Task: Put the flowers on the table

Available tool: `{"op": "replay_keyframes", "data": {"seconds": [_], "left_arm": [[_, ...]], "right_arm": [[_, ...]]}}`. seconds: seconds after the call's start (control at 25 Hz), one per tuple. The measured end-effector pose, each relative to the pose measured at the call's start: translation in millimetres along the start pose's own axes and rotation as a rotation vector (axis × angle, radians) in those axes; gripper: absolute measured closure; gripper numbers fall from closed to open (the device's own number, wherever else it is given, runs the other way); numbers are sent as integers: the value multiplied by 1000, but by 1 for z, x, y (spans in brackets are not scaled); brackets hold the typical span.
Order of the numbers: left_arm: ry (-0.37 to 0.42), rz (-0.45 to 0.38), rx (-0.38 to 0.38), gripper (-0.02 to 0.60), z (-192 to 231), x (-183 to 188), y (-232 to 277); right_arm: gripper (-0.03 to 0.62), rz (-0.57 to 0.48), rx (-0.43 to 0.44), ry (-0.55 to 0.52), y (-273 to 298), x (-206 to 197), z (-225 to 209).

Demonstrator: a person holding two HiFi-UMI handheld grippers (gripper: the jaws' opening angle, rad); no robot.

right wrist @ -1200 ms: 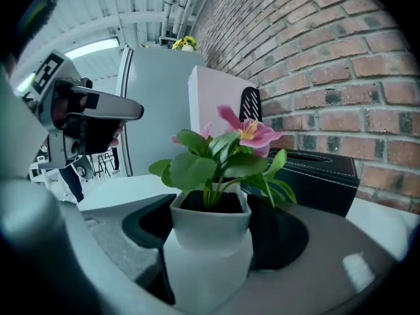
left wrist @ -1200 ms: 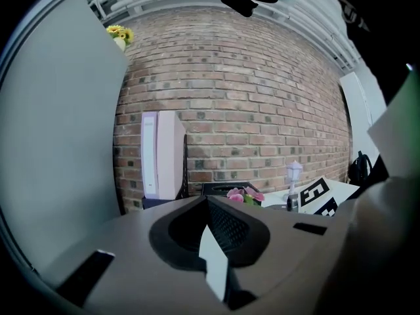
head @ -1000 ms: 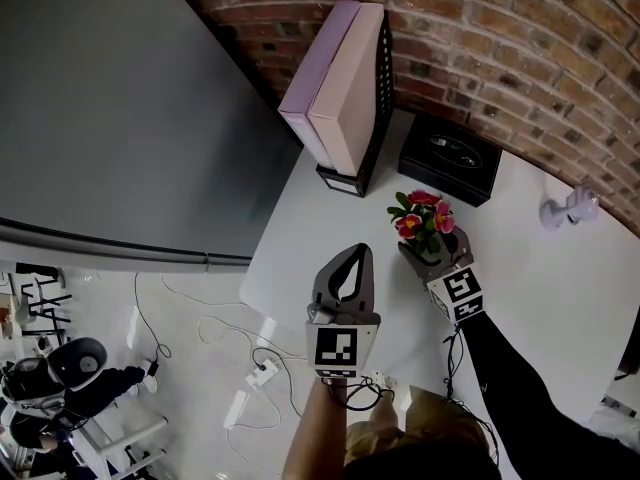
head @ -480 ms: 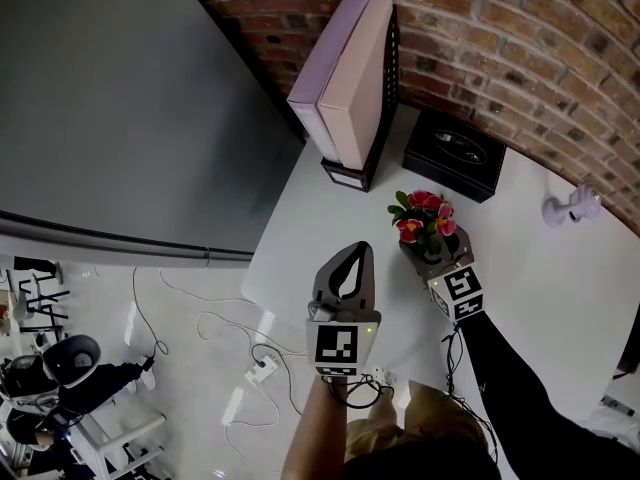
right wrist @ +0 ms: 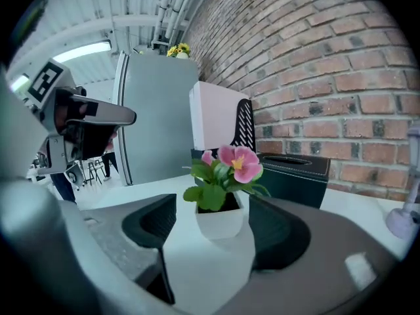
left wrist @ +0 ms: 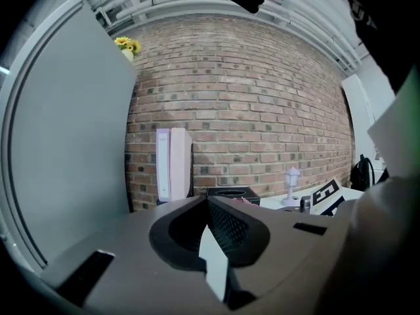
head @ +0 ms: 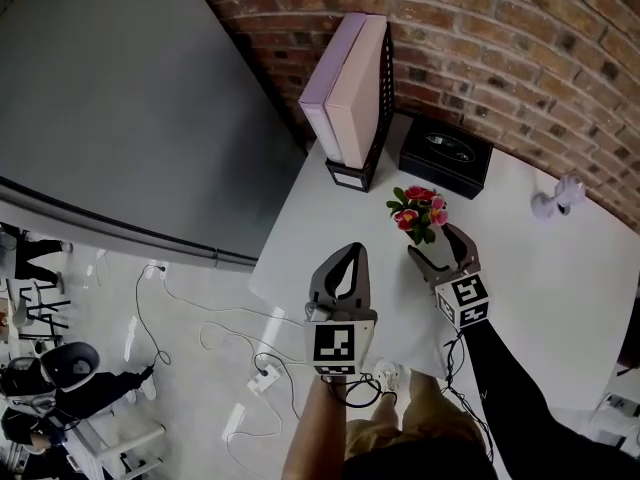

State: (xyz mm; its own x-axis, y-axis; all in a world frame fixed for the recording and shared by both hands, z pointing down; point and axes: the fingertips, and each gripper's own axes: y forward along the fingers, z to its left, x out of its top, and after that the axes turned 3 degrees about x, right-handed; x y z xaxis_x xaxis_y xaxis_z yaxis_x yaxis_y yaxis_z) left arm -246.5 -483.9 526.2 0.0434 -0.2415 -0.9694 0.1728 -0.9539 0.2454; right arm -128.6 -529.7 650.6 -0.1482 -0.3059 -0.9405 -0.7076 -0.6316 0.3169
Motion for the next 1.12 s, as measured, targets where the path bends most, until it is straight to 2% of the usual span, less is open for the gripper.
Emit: {"op": "replay_keyframes", "data": {"seconds": [0.2, 0.56, 1.12], "left_arm": [[17, -21, -13, 575, -13, 15, -32], [73, -77, -65, 575, -40, 34, -89], [104, -149, -138, 575, -106, 70, -158]], "right_arm": [[256, -48, -44, 4, -42, 20, 15], [256, -198, -152, -23, -134, 71, 48], [256, -276, -237, -57, -262, 100, 76]]}}
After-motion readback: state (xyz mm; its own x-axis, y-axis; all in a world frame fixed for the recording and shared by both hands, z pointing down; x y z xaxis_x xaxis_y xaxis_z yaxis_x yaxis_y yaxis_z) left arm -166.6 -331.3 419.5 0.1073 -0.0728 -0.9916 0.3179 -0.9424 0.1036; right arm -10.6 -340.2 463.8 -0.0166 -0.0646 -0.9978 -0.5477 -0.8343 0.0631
